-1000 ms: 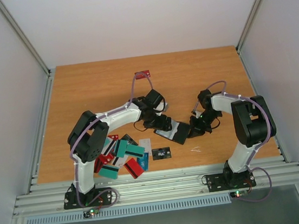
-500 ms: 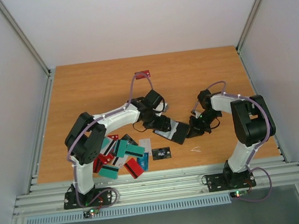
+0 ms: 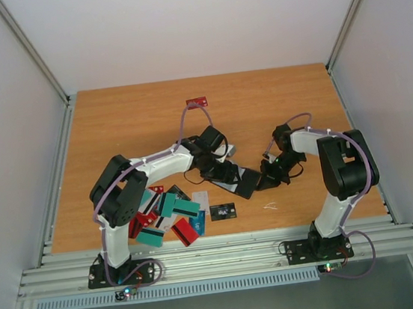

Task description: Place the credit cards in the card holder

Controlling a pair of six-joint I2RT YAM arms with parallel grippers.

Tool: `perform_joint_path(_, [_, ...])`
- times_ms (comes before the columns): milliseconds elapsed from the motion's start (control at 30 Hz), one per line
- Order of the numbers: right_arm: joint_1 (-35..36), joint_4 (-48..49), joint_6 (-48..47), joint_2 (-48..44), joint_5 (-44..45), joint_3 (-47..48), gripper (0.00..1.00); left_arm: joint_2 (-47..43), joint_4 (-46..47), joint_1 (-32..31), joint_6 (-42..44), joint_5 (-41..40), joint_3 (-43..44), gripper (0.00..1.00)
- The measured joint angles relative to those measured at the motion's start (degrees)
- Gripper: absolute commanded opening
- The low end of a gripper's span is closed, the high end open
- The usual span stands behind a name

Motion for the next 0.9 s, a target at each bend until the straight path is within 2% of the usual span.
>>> perform_joint_path(333, [0.04, -0.33, 1.01, 3.34, -0.79, 3.93, 0.04, 0.92, 5.99, -0.26, -1.99, 6.49, 0.0, 0.69])
perform_joint_path(500, [0.04, -0.24, 1.01, 5.35, -0.37, 7.13, 0.09, 3.65, 8.31, -0.61, -3.04, 9.14, 0.63, 0.68])
perform_joint_path(733, [-0.11, -0.57, 0.85, 6.88, 1.22, 11.26, 0.26, 7.37, 9.29, -0.63, -4.13, 10.58, 2.95, 0.66])
perform_joint_path(900, [-1.66, -1.42, 0.68, 4.2, 4.07, 11.45, 0.36, 9.16, 9.51, -0.52, -4.74, 10.21, 5.88, 0.65])
